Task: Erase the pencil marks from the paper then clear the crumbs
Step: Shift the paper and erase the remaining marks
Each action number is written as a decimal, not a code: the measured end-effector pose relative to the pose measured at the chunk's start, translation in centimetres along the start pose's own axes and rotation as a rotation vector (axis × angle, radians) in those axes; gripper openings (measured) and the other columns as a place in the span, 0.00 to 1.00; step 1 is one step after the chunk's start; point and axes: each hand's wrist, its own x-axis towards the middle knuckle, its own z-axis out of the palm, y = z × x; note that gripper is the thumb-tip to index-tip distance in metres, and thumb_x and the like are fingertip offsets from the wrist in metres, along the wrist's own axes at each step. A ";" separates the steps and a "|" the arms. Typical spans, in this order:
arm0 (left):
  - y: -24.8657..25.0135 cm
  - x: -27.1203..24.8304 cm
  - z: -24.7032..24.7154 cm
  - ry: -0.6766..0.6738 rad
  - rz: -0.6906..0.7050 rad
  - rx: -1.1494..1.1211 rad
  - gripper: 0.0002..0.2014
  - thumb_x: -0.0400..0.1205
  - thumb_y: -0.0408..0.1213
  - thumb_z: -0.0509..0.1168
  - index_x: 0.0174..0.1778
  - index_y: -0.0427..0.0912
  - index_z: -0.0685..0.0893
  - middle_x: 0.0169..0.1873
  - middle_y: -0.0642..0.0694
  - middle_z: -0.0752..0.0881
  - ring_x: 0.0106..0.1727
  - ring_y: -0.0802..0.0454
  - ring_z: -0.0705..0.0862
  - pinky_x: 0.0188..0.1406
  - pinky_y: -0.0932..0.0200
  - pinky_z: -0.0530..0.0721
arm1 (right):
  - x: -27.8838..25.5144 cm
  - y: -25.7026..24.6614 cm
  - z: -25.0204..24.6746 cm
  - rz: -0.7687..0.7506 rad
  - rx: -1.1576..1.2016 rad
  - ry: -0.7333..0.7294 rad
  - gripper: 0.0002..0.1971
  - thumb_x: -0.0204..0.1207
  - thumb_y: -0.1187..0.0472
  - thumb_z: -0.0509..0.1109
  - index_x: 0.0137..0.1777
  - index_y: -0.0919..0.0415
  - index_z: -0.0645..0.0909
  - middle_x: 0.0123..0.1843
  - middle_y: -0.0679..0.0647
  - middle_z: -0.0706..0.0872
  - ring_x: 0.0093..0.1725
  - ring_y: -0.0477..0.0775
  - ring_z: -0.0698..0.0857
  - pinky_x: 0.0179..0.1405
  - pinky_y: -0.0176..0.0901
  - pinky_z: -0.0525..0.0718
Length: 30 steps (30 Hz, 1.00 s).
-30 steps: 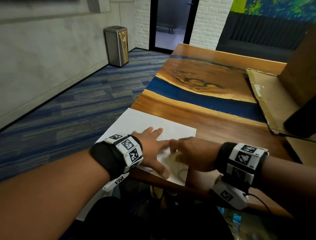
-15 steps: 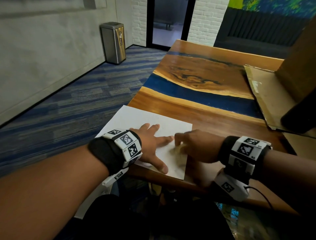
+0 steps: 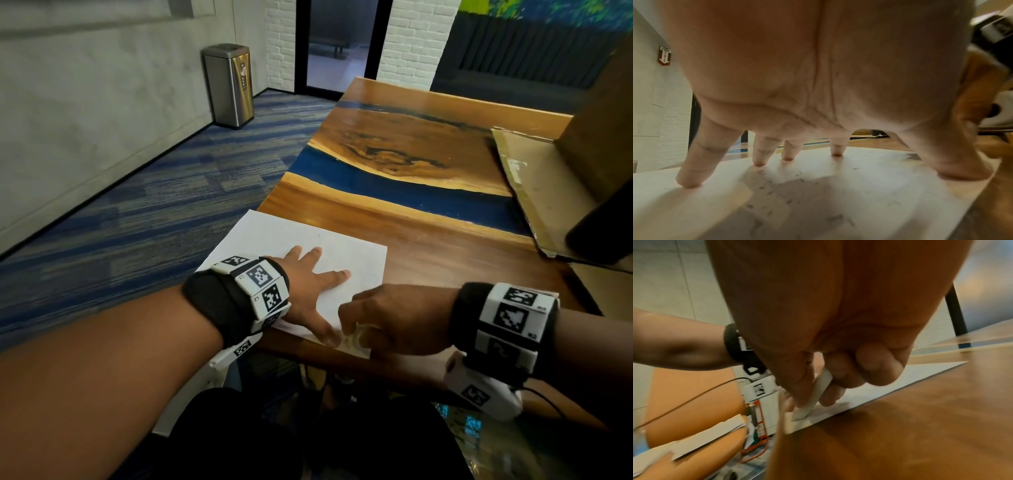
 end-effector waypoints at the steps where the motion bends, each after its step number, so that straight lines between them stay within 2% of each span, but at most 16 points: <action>1: 0.1 0.1 0.0 -0.007 0.000 0.002 0.61 0.62 0.85 0.65 0.84 0.75 0.34 0.89 0.46 0.32 0.89 0.34 0.35 0.80 0.21 0.58 | 0.1 0.6 -0.3 0.032 -0.010 0.025 0.09 0.84 0.55 0.65 0.62 0.45 0.76 0.58 0.49 0.83 0.53 0.51 0.82 0.53 0.45 0.82; 3: 0.2 0.1 -0.1 -0.010 -0.003 0.010 0.61 0.63 0.84 0.66 0.84 0.74 0.35 0.89 0.45 0.32 0.89 0.33 0.35 0.80 0.22 0.58 | 0.4 2.1 -1.2 0.208 -0.052 0.137 0.09 0.85 0.54 0.64 0.63 0.46 0.75 0.58 0.50 0.83 0.53 0.53 0.82 0.50 0.45 0.81; 5: 0.3 0.0 0.0 -0.006 -0.003 0.011 0.61 0.64 0.83 0.66 0.85 0.73 0.35 0.89 0.45 0.33 0.89 0.33 0.35 0.80 0.22 0.58 | 0.4 2.5 -1.2 0.277 -0.077 0.182 0.09 0.85 0.53 0.63 0.64 0.47 0.75 0.58 0.50 0.82 0.52 0.52 0.81 0.50 0.45 0.81; 9: 0.0 0.3 0.0 -0.008 0.005 -0.001 0.62 0.62 0.84 0.66 0.84 0.75 0.35 0.89 0.45 0.32 0.89 0.33 0.35 0.81 0.21 0.58 | 0.2 -0.7 0.1 0.011 -0.021 0.018 0.10 0.84 0.56 0.65 0.63 0.48 0.76 0.57 0.50 0.82 0.53 0.51 0.82 0.53 0.47 0.83; 11: 0.1 0.3 0.0 -0.009 0.006 0.002 0.61 0.62 0.84 0.66 0.84 0.75 0.35 0.89 0.45 0.33 0.89 0.33 0.35 0.81 0.20 0.58 | 0.6 0.0 -0.4 0.044 -0.002 0.045 0.10 0.84 0.56 0.65 0.63 0.48 0.77 0.58 0.50 0.84 0.54 0.51 0.82 0.53 0.45 0.81; 13: 0.1 0.3 0.0 -0.008 0.005 0.007 0.61 0.63 0.84 0.66 0.85 0.73 0.36 0.89 0.45 0.33 0.89 0.32 0.35 0.80 0.21 0.59 | 1.1 1.7 -1.3 0.211 -0.024 0.163 0.10 0.85 0.56 0.64 0.65 0.49 0.76 0.60 0.51 0.84 0.55 0.51 0.81 0.50 0.43 0.77; 15: 0.1 0.2 0.1 -0.004 0.006 0.001 0.61 0.63 0.84 0.66 0.85 0.73 0.37 0.89 0.45 0.33 0.89 0.32 0.35 0.80 0.21 0.58 | 1.3 2.1 -1.2 0.280 -0.056 0.256 0.11 0.85 0.56 0.63 0.66 0.51 0.76 0.60 0.52 0.83 0.53 0.51 0.80 0.47 0.42 0.75; 16: 0.0 0.2 0.1 -0.005 0.008 -0.012 0.61 0.63 0.83 0.67 0.85 0.73 0.37 0.89 0.45 0.33 0.89 0.33 0.35 0.80 0.21 0.58 | 1.2 1.5 -0.9 0.246 -0.043 0.262 0.11 0.85 0.56 0.63 0.66 0.51 0.76 0.61 0.51 0.82 0.52 0.50 0.79 0.47 0.42 0.75; 19: -0.2 0.3 0.2 0.001 0.018 -0.042 0.62 0.61 0.83 0.68 0.84 0.76 0.37 0.90 0.46 0.33 0.89 0.34 0.34 0.80 0.20 0.58 | 1.1 -0.5 0.7 0.104 -0.003 0.149 0.13 0.85 0.55 0.65 0.68 0.50 0.76 0.62 0.49 0.80 0.52 0.48 0.78 0.51 0.42 0.78; 21: -0.2 0.3 0.2 0.005 0.016 -0.020 0.61 0.62 0.84 0.67 0.84 0.76 0.36 0.90 0.47 0.33 0.89 0.34 0.35 0.80 0.20 0.59 | 1.2 1.1 0.0 0.244 0.018 0.176 0.13 0.85 0.53 0.64 0.68 0.49 0.77 0.62 0.49 0.82 0.55 0.49 0.80 0.57 0.45 0.81; 23: -0.1 0.2 0.3 0.006 0.012 -0.007 0.61 0.62 0.84 0.65 0.84 0.75 0.35 0.90 0.47 0.33 0.89 0.35 0.36 0.80 0.20 0.59 | 1.0 3.3 -1.1 0.477 0.072 0.276 0.10 0.86 0.54 0.63 0.64 0.51 0.80 0.58 0.51 0.86 0.52 0.50 0.82 0.53 0.45 0.83; 24: -0.1 0.1 0.4 0.006 0.012 -0.006 0.61 0.62 0.84 0.65 0.84 0.76 0.35 0.89 0.48 0.33 0.89 0.35 0.35 0.80 0.20 0.59 | 0.7 4.1 -1.4 0.547 0.182 0.332 0.09 0.86 0.55 0.64 0.61 0.54 0.82 0.53 0.52 0.87 0.48 0.50 0.84 0.49 0.44 0.84; 25: -0.2 0.0 0.5 0.008 0.014 -0.006 0.61 0.62 0.84 0.65 0.83 0.76 0.34 0.89 0.48 0.32 0.89 0.36 0.35 0.80 0.20 0.58 | 0.4 4.4 -1.4 0.563 0.396 0.384 0.07 0.86 0.57 0.65 0.58 0.57 0.82 0.49 0.53 0.88 0.44 0.51 0.86 0.46 0.45 0.86; 27: -0.4 -0.2 0.6 0.022 0.013 -0.013 0.61 0.63 0.84 0.66 0.85 0.73 0.34 0.89 0.49 0.32 0.90 0.39 0.35 0.80 0.18 0.55 | 0.2 2.4 -0.7 0.424 1.051 0.420 0.05 0.86 0.63 0.66 0.55 0.64 0.80 0.48 0.61 0.89 0.44 0.58 0.89 0.47 0.55 0.89; 28: -0.4 -0.2 0.8 0.029 0.015 -0.020 0.62 0.63 0.83 0.67 0.85 0.72 0.34 0.89 0.50 0.31 0.90 0.40 0.35 0.79 0.17 0.54 | 0.1 0.9 0.0 0.322 1.334 0.372 0.03 0.86 0.66 0.65 0.54 0.66 0.79 0.52 0.67 0.89 0.48 0.63 0.90 0.49 0.58 0.89; 30: -0.5 -0.3 0.9 0.042 0.019 -0.027 0.65 0.63 0.81 0.70 0.85 0.70 0.32 0.89 0.51 0.31 0.90 0.42 0.35 0.78 0.16 0.53 | 0.6 -0.8 1.5 0.171 1.560 0.242 0.03 0.86 0.68 0.63 0.56 0.66 0.77 0.60 0.74 0.87 0.55 0.70 0.88 0.54 0.61 0.88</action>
